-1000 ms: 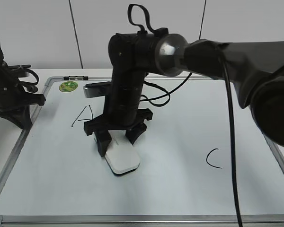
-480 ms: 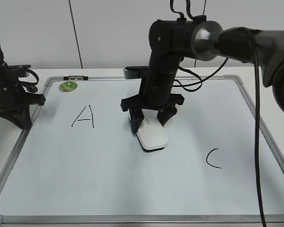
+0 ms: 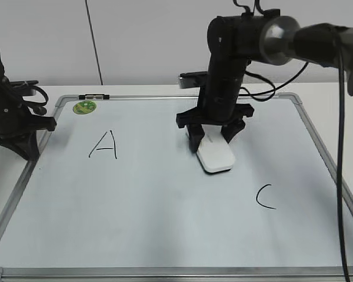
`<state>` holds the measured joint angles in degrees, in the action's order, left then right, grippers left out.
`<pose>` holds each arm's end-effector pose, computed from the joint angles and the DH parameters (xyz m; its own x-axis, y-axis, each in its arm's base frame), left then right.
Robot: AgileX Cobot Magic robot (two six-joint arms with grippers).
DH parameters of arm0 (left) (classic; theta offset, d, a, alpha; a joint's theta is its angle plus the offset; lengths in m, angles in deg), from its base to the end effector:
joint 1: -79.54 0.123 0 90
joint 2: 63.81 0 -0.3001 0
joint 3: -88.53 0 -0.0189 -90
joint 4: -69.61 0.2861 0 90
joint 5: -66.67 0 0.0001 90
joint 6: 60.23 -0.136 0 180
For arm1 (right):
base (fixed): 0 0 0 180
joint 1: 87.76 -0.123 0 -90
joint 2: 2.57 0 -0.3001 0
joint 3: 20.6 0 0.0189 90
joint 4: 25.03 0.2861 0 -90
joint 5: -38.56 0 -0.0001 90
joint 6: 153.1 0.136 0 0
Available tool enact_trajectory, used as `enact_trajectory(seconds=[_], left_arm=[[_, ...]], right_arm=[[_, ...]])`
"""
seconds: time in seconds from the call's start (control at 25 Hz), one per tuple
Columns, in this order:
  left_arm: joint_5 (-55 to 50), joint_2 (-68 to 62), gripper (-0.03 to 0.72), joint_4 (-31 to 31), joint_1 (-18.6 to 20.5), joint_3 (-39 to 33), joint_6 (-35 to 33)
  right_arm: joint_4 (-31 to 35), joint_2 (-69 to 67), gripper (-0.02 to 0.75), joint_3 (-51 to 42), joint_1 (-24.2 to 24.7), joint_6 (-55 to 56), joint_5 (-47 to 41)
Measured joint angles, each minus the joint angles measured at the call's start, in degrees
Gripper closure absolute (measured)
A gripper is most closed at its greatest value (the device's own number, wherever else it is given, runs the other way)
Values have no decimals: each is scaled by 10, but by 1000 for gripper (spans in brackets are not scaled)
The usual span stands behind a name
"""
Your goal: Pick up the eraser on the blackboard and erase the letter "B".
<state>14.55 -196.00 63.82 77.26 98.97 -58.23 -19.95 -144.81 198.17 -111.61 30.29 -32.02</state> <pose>0.4687 -0.0295 0.0761 -0.9932 -0.0572 -0.1011 -0.0482 0.9948 -0.0894 0.4838 0.2263 0.1237 -0.9424 -0.3201 -0.0971 -0.3287 0.9399 0.0920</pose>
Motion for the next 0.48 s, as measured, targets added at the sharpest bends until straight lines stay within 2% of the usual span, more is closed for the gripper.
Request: enact_trajectory(seconds=[0.2, 0.32, 0.48], left_arm=[[1, 0, 639, 1, 0, 0, 0], [1, 0, 639, 1, 0, 0, 0], [1, 0, 639, 1, 0, 0, 0]], right_arm=[[-94, 71, 214, 0, 12, 45, 0], [-103, 103, 214, -9, 37, 52, 0], [-107, 134, 214, -67, 88, 54, 0]])
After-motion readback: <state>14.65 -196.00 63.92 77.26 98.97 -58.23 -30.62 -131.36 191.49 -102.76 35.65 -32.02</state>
